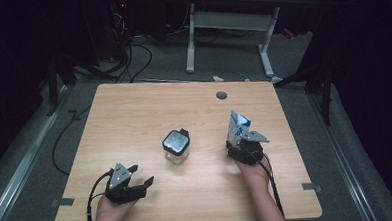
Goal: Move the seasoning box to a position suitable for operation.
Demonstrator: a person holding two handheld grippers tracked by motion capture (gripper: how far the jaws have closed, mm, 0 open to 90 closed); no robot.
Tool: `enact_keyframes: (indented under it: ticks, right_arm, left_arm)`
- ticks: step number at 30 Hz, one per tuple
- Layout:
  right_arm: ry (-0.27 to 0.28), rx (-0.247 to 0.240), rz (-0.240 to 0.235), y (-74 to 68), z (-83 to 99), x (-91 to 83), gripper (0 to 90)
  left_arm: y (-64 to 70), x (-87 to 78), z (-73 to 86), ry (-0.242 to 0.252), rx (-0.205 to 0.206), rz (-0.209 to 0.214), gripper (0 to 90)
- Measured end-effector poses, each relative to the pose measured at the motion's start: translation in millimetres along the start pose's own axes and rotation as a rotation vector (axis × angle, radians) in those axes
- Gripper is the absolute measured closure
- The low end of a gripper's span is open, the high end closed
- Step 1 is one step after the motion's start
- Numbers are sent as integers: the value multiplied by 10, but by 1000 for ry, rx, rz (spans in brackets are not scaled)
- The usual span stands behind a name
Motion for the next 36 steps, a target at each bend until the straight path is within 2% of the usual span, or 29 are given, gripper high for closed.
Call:
enact_keyframes:
  ticks: [1,5,11,20,26,30,35,36]
  right_arm:
    - [-4,15,-3,-7,5,-3,290]
    - [-14,38,8,-6,40,-15,242]
    - [-30,56,17,-56,132,-26,258]
    - [-51,39,-31,12,173,-109,304]
    - [-39,7,-13,25,206,-173,298]
    - [-30,-2,-3,51,230,-223,344]
    - [-12,-15,-17,82,274,-302,514]
    - [-12,-15,-17,82,274,-302,514]
  left_arm:
    - [2,-4,1,0,2,1,266]
    - [6,-15,2,1,0,3,269]
    - [11,-16,8,3,1,3,271]
    - [3,-23,14,1,-1,9,276]
    - [-3,-18,5,0,1,9,280]
    - [-4,-22,12,-2,-1,7,282]
    - [22,-17,18,-7,7,7,285]
    - [22,-17,18,-7,7,7,285]
Point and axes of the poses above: each handheld gripper's, and its own axes: x roughly forward along the jaws, z roughly out of its underside, y roughly to its right, the point moved 4 cm from there along x, roughly forward along the jaws, and after that the axes turned 9 degrees about -x, right-handed, at the moved point
